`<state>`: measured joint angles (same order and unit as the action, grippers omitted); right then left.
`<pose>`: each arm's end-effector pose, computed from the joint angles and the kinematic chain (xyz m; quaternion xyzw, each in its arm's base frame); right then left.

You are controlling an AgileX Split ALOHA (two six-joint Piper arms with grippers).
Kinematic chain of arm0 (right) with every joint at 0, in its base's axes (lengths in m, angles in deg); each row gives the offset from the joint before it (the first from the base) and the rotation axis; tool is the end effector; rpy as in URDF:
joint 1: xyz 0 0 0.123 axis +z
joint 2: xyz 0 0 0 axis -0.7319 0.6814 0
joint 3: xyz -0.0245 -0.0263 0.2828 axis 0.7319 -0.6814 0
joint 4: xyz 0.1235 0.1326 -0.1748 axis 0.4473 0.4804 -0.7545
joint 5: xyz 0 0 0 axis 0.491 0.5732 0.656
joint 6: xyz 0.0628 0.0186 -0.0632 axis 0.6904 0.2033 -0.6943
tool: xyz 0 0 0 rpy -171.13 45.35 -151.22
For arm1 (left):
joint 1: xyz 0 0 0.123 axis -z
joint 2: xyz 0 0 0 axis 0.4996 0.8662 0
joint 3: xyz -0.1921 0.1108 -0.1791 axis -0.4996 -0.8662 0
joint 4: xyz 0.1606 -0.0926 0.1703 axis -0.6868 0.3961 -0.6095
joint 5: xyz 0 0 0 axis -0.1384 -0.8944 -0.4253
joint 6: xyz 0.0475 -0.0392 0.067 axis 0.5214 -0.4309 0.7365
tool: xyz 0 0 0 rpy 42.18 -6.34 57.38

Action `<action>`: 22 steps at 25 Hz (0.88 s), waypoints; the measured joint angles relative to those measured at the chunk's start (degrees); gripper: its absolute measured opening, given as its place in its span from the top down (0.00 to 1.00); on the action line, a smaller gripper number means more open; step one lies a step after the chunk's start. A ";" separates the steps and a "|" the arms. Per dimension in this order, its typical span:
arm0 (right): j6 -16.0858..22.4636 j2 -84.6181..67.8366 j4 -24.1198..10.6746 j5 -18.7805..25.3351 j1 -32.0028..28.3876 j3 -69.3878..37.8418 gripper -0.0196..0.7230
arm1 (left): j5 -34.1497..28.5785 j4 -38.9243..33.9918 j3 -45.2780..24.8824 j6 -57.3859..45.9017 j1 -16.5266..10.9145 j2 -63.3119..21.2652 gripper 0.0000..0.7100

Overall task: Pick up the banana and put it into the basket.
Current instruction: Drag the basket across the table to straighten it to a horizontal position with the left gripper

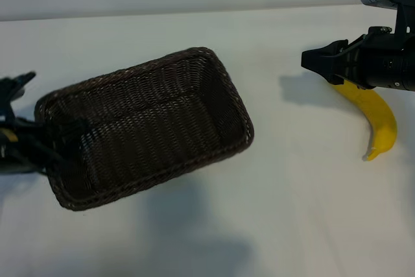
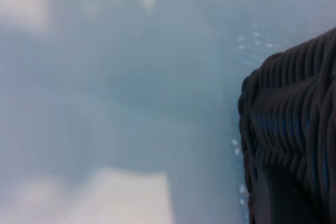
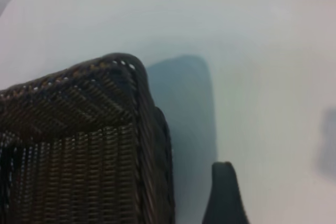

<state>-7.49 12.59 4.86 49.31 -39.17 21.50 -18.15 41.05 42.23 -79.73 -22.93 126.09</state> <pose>0.2871 0.0825 0.2122 -0.0758 0.8772 0.2842 0.3795 0.2288 -0.0297 0.1696 -0.1684 0.9311 -0.1041 0.3063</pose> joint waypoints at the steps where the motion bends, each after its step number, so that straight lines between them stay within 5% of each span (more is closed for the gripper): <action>1: 0.00 0.00 0.00 0.00 0.00 0.00 0.28 | -1.60 -0.13 1.27 1.60 0.00 0.00 0.78; 11: 0.05 0.00 0.05 0.00 0.00 0.00 0.28 | -9.88 0.87 9.86 12.96 0.00 0.75 0.78; 22: 0.05 0.00 0.11 0.00 0.00 0.00 0.28 | -11.26 22.41 17.21 35.79 0.00 13.88 0.78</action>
<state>-7.44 12.59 4.97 49.31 -39.17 21.50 -29.42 63.46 59.43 -43.93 -22.93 139.97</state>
